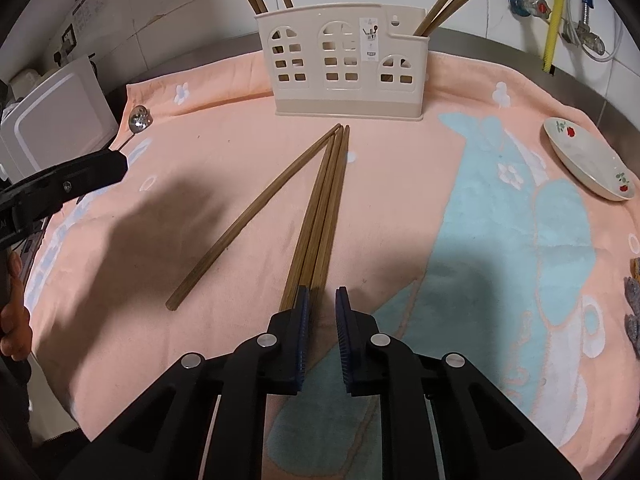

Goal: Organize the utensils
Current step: 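Close the left tool on a wooden chopstick while the right tool grasps another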

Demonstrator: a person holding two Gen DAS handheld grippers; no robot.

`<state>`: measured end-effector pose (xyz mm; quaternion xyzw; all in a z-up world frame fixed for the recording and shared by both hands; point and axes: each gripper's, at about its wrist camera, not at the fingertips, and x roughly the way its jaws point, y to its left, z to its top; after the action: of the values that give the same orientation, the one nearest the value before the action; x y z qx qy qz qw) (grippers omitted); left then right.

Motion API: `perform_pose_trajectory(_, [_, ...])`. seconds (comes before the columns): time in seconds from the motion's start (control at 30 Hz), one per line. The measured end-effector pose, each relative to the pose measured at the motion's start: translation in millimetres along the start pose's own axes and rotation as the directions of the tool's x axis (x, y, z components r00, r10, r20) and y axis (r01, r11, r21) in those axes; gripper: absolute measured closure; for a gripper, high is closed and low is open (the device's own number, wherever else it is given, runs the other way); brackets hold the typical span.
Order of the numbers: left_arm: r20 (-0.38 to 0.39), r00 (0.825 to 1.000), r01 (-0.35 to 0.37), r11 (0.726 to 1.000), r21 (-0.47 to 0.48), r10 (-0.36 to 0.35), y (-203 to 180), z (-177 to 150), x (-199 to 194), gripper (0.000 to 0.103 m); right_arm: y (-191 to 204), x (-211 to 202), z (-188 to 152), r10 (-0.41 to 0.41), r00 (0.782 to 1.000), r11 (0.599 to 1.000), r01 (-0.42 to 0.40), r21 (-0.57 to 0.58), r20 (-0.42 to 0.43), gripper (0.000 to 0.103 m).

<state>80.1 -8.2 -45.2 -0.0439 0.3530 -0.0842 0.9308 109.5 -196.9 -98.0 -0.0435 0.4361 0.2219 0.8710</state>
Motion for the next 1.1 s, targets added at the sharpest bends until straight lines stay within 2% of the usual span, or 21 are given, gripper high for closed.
perform_pose_trajectory(0.73, [-0.039,0.999,0.009,1.0,-0.025,-0.01,2.9,-12.5,8.0,0.044,-0.2,6.3,1.8,-0.012,1.0,1.0,0.012,0.002,-0.017,0.089])
perform_pose_trajectory(0.87, [-0.043,0.999,0.009,1.0,-0.028,-0.011,3.5,-13.9,9.0,0.044,5.6,13.1,0.5,-0.051,0.999,0.998,0.051,-0.033,-0.007,0.09])
perform_pose_trajectory(1.1, [-0.057,0.998,0.024,1.0,-0.016,-0.025,-1.6,-16.7,13.2,0.044,5.8,11.5,-1.5,-0.067,0.998,0.997,0.067,-0.043,0.009,0.093])
